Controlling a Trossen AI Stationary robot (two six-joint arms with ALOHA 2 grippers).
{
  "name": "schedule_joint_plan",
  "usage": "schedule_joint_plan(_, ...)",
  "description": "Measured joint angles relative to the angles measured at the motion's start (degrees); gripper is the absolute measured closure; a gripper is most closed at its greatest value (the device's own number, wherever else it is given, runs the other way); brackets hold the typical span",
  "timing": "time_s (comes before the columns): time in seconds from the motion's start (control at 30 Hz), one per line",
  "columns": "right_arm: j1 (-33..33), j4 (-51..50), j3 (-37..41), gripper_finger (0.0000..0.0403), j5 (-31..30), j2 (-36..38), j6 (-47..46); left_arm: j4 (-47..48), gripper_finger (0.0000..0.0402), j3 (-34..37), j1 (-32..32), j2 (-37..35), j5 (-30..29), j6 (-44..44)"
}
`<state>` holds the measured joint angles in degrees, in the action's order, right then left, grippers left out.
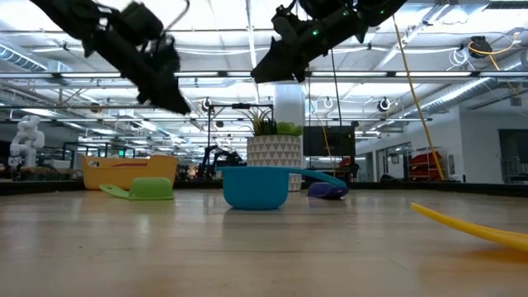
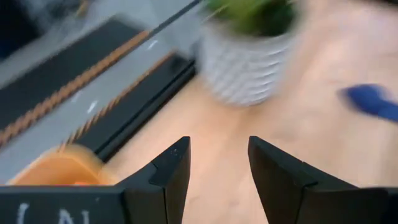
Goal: Nest measuring cups in basket
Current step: Stack the light blue measuring cup on top of the dark orange measuring cup in the yellow bin
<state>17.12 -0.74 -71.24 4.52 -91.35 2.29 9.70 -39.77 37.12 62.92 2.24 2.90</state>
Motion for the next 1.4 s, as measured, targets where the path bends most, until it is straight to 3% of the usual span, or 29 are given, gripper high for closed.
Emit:
schedule_joint_plan(0.3, -5.4, -3.4, 1.5, 0.0259, 0.0, 0.0, 0.1, -5.8, 0.0283, -0.1, -13.7, -4.5, 3.0, 9.9)
schedule_joint_plan(0.53, -10.6, -3.7, 8.2, 0.0259, 0.0, -0.1, -0.9, -3.3, 0.0288, -0.1, -19.6, -2.5, 2.3, 8.3)
schedule_joint_plan(0.83, -19.5, -3.9, 12.8, 0.0259, -0.1, -0.1, -11.8, -4.5, 0.0289, -0.1, -27.7, -0.4, 1.9, 1.9)
schedule_joint_plan(1.4, -31.6, -3.8, 13.6, 0.0259, -13.3, -0.4, -21.0, -7.7, 0.0289, -0.1, -45.4, -0.3, -11.5, -5.1)
